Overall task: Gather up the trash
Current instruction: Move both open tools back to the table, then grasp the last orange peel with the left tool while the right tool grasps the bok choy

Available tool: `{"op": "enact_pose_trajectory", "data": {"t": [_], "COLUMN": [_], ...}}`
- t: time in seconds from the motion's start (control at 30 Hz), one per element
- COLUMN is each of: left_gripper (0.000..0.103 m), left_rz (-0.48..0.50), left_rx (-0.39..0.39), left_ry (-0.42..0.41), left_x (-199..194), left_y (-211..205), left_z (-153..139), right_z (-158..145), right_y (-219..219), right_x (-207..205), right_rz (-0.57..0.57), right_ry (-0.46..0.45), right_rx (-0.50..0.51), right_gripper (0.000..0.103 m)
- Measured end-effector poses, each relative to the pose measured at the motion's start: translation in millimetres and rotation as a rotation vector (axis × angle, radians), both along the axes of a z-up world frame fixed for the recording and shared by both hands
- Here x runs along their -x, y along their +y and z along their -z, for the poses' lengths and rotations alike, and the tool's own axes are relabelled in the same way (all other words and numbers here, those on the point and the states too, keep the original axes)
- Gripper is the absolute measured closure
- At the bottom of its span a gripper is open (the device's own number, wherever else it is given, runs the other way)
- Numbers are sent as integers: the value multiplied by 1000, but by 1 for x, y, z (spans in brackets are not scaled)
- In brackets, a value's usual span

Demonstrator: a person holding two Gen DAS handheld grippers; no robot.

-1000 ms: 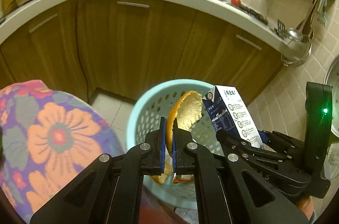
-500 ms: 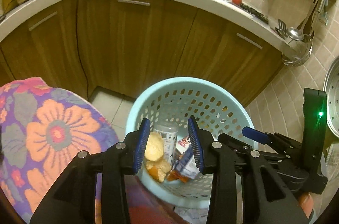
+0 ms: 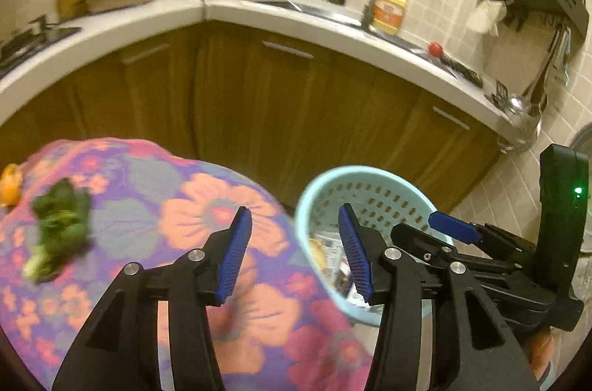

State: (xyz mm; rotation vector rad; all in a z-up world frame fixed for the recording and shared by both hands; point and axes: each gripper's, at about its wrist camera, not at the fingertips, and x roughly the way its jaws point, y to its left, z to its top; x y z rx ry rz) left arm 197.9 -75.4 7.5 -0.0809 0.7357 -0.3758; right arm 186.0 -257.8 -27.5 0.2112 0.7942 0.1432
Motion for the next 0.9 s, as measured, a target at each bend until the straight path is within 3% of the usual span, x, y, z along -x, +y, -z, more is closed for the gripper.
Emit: {"op": "enact_pose_trajectory", "data": {"t": [0.2,0.53,0.7,0.9], "left_gripper": [51,44,44,44], "left_rz": [-140,-409,-524,-577], "left_rx": [-19,-15,-31,-43], "left_ry": [-70,-99,-79,-45], "left_x": [24,49,38,3], "left_y": [60,178,235,274], "left_z": [-19,-24,-16,2], "right_z": [-19,-24,-25,-13], "right_y": [58,169,226,268], "right_x": [5,-12,-28,-52], "right_rz": [-125,-332,-434,-494], "right_ry": [-102,-189,-235,-250], "right_rx": [-6,3,75,104], "right_gripper": [35,35,35,33]}}
